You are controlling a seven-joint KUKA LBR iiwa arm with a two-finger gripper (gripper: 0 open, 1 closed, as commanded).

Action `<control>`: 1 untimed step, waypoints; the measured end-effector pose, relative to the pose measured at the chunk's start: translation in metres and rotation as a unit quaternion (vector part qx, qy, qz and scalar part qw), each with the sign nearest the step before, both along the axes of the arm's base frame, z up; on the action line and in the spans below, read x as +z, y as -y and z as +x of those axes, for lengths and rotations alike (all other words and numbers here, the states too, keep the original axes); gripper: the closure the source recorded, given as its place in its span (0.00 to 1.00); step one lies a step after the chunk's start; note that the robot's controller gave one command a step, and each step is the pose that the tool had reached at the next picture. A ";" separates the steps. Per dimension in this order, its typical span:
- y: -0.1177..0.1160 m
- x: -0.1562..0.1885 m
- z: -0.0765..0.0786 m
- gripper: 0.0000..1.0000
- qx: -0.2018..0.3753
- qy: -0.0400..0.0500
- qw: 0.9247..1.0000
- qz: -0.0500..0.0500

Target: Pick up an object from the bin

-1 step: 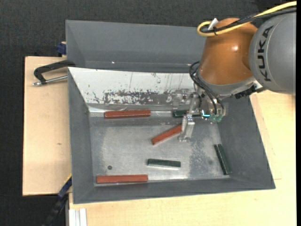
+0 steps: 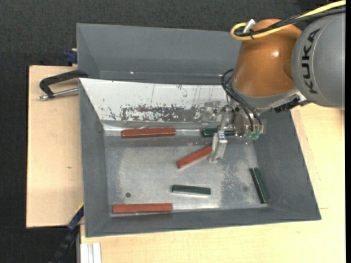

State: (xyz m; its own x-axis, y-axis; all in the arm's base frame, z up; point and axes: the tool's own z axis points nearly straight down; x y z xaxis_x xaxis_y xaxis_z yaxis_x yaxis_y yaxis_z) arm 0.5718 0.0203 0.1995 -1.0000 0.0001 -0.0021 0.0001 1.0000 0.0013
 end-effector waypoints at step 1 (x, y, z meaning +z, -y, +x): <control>-0.001 -0.041 -0.009 0.00 0.028 0.003 1.000 0.000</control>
Offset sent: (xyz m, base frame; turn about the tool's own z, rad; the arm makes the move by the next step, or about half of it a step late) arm 0.0011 -0.0070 -0.1295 -0.3522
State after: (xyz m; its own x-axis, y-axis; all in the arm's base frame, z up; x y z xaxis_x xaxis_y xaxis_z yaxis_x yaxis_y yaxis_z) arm 0.5627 0.0208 0.1584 -0.9983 -0.0568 -0.0086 -0.0568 0.9984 0.0003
